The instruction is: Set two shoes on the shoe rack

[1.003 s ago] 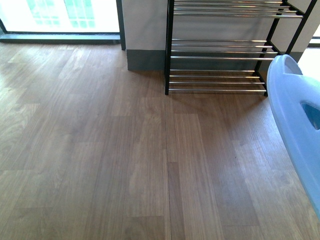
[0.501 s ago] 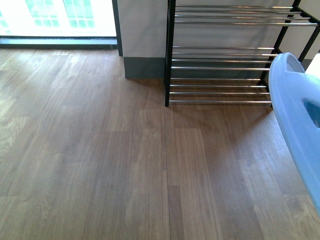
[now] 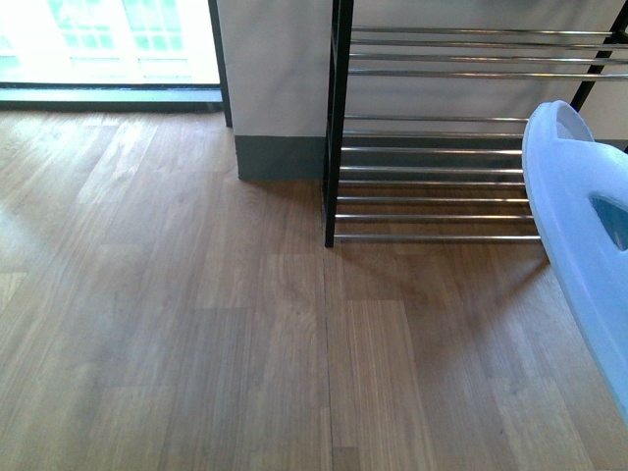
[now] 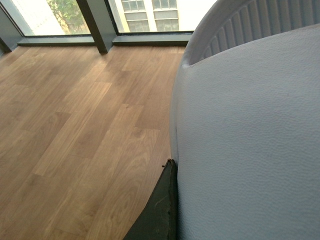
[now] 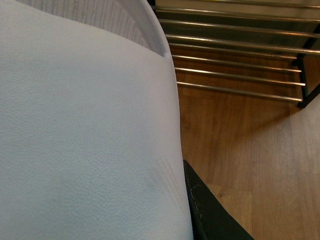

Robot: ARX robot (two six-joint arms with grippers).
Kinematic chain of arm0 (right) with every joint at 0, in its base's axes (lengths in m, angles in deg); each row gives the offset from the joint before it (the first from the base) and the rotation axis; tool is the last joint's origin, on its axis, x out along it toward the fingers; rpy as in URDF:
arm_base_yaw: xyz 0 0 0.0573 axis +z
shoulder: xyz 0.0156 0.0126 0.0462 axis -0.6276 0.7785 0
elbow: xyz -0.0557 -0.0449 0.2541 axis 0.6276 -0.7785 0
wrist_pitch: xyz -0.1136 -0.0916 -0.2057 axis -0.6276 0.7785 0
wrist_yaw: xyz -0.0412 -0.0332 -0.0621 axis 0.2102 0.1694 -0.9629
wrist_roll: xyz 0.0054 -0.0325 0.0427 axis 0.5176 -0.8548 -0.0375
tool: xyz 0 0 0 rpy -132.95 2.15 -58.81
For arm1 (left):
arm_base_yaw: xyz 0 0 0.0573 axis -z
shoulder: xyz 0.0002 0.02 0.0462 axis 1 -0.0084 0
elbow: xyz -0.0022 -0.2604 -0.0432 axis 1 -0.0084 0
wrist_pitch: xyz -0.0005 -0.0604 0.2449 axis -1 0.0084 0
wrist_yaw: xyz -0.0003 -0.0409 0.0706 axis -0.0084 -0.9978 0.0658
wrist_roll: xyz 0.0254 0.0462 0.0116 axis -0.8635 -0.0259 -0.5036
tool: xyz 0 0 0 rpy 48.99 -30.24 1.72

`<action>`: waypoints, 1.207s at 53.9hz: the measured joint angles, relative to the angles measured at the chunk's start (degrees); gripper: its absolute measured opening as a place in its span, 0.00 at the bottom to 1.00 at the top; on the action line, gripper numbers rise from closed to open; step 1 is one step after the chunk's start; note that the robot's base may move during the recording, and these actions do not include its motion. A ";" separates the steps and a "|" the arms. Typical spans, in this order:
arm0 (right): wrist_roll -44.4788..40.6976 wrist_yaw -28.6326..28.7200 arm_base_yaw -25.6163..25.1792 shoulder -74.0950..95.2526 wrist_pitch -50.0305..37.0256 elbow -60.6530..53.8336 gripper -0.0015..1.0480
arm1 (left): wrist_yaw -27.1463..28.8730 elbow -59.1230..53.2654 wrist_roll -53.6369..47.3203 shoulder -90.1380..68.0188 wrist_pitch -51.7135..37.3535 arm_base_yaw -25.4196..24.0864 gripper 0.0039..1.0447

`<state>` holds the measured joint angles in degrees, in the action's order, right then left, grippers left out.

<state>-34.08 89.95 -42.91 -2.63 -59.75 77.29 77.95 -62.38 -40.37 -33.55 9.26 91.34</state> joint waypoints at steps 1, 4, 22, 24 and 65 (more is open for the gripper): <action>0.00 -0.02 0.00 0.00 0.00 0.00 0.01 | -0.04 0.00 0.00 -0.02 0.00 0.00 0.01; 0.02 -0.07 0.00 0.00 0.00 0.00 0.01 | -0.04 0.00 0.00 -0.02 0.00 0.00 0.01; 0.00 -0.11 0.00 0.00 0.00 0.00 0.01 | -0.04 0.00 0.00 -0.02 0.00 0.00 0.01; 0.02 -0.09 0.00 0.00 0.00 0.00 0.01 | -0.02 0.00 0.00 -0.02 0.00 0.00 0.01; 0.00 -0.15 0.00 0.04 0.00 0.00 0.01 | -0.07 0.00 0.00 0.00 0.00 0.00 0.01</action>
<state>-34.08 89.80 -42.91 -2.59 -59.75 77.29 77.88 -62.38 -40.37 -33.55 9.26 91.34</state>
